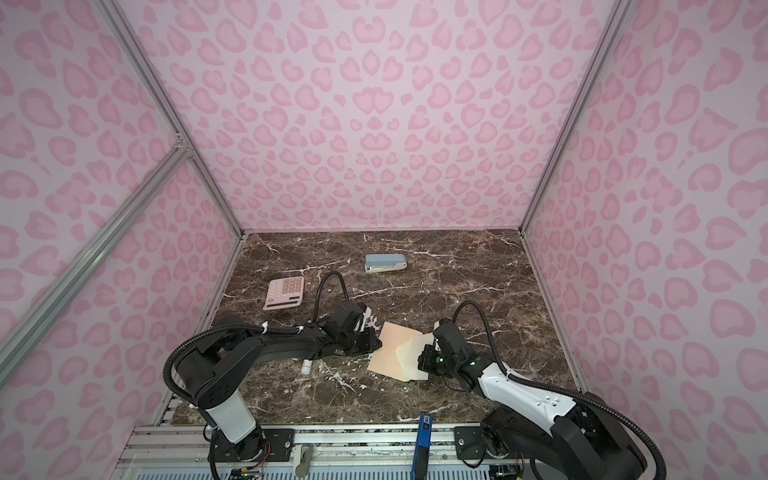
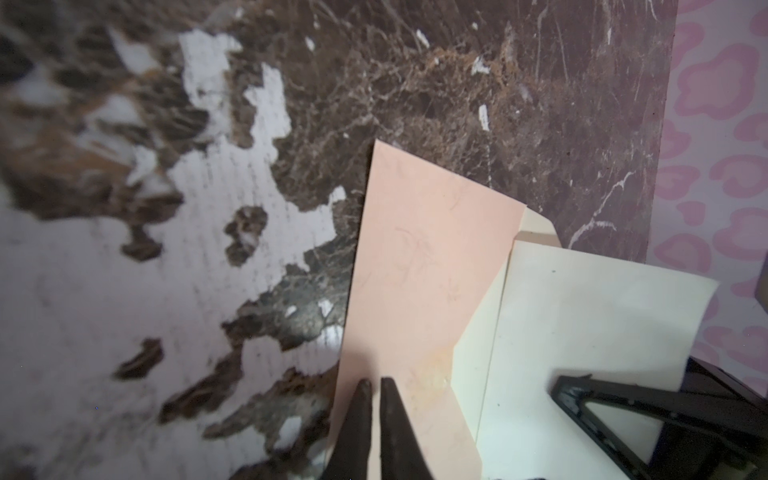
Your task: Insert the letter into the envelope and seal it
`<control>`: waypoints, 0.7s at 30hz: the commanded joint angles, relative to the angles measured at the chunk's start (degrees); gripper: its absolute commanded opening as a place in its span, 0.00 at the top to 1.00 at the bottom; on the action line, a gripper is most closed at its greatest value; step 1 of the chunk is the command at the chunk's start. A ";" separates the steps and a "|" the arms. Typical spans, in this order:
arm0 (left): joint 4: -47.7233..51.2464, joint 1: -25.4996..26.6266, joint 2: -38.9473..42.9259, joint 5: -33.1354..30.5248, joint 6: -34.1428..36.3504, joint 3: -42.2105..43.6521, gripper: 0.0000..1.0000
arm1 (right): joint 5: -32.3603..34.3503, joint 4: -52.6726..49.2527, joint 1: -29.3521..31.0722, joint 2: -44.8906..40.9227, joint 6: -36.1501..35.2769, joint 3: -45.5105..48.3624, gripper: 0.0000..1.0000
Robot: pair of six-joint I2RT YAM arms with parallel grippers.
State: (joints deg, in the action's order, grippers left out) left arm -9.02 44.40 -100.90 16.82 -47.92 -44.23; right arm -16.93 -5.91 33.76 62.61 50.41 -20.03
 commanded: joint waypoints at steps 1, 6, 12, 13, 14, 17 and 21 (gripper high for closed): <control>8.41 0.07 -1.05 -3.81 0.46 0.55 0.89 | 0.58 -0.87 0.06 0.06 1.43 0.48 1.00; 8.40 0.07 -0.79 -3.81 0.55 0.69 0.89 | 0.40 -0.25 -0.14 0.58 2.01 0.52 1.00; 8.40 0.07 -0.61 -3.81 0.58 0.85 0.90 | 0.07 -0.22 -0.29 0.43 3.52 0.87 1.00; 8.43 0.07 -0.67 -3.81 0.55 0.83 0.90 | 0.18 -0.47 -0.29 0.07 3.76 0.93 1.00; 8.44 0.07 -0.69 -3.81 0.61 0.81 0.90 | 0.40 -0.85 -0.33 -0.39 4.05 0.95 1.00; 8.44 0.07 -0.83 -3.73 0.57 0.66 0.90 | 1.34 -1.95 -0.27 -2.05 4.97 1.14 1.00; 8.25 0.05 -1.22 -3.55 0.63 0.37 0.90 | 1.81 -2.74 -0.27 -2.85 5.22 1.01 1.00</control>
State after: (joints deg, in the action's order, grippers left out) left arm -9.08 44.40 -100.82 16.73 -47.90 -44.18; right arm -16.47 -7.16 33.39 59.90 54.94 -19.22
